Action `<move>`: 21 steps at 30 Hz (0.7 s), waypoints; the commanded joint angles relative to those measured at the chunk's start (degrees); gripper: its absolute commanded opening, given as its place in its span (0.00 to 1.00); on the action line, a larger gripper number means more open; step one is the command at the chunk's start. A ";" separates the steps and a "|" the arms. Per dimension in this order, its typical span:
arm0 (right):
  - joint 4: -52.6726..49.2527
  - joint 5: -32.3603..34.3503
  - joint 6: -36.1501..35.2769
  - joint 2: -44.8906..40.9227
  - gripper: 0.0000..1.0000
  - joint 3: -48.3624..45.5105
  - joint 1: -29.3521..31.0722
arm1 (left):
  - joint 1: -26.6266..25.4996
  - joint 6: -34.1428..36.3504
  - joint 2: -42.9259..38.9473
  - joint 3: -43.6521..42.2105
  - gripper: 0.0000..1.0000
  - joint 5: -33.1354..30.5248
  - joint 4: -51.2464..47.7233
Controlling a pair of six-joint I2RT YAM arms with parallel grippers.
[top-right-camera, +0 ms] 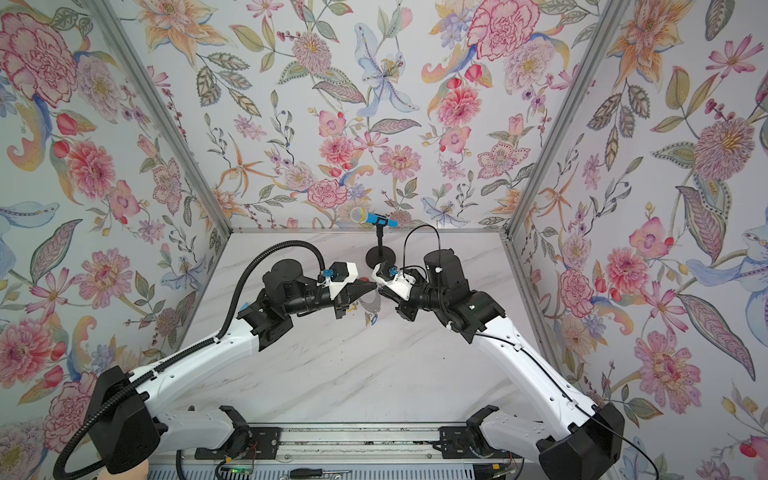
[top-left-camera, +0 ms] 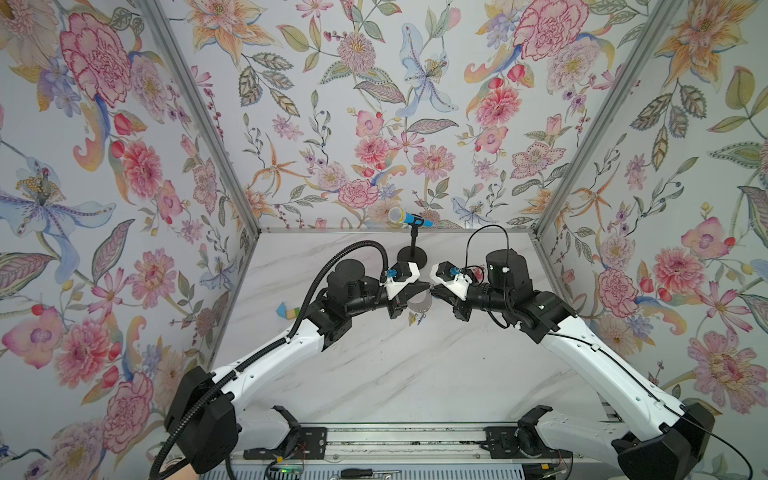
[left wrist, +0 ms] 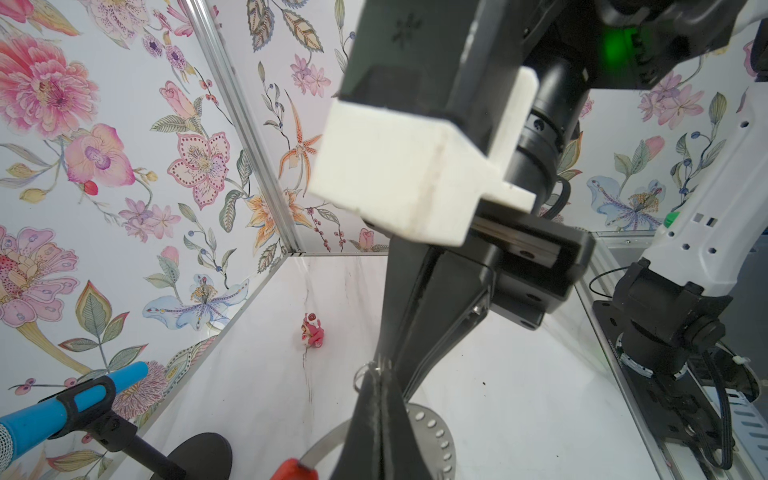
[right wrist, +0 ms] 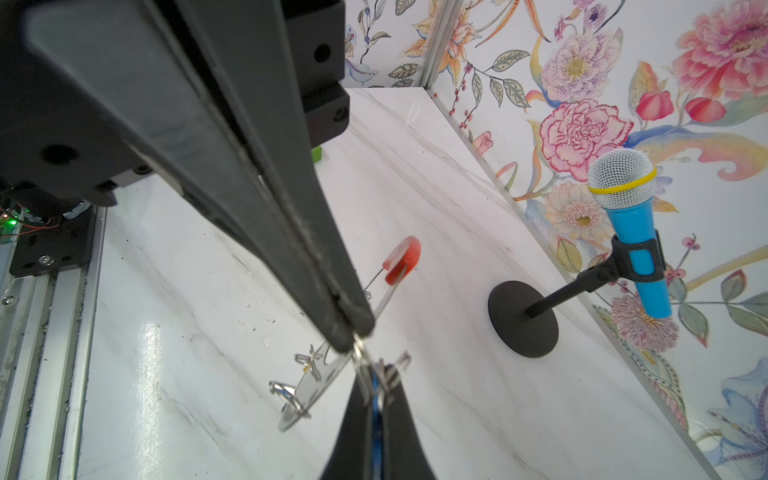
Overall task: Remove the keys from the keyring
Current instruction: 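Pull the right gripper with the blue key away from the left gripper's keyring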
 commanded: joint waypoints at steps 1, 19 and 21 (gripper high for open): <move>-1.53 0.94 0.36 -0.61 0.00 -1.88 1.11 | 0.28 -4.23 -1.01 1.92 0.00 0.30 10.36; 3.53 15.51 -2.05 -2.26 0.00 -5.93 6.46 | 0.23 -12.59 -3.31 -2.17 0.00 0.82 15.23; 4.65 12.60 -0.60 -3.48 0.00 -6.15 5.33 | 0.33 -11.01 -3.39 -2.04 0.00 0.04 12.99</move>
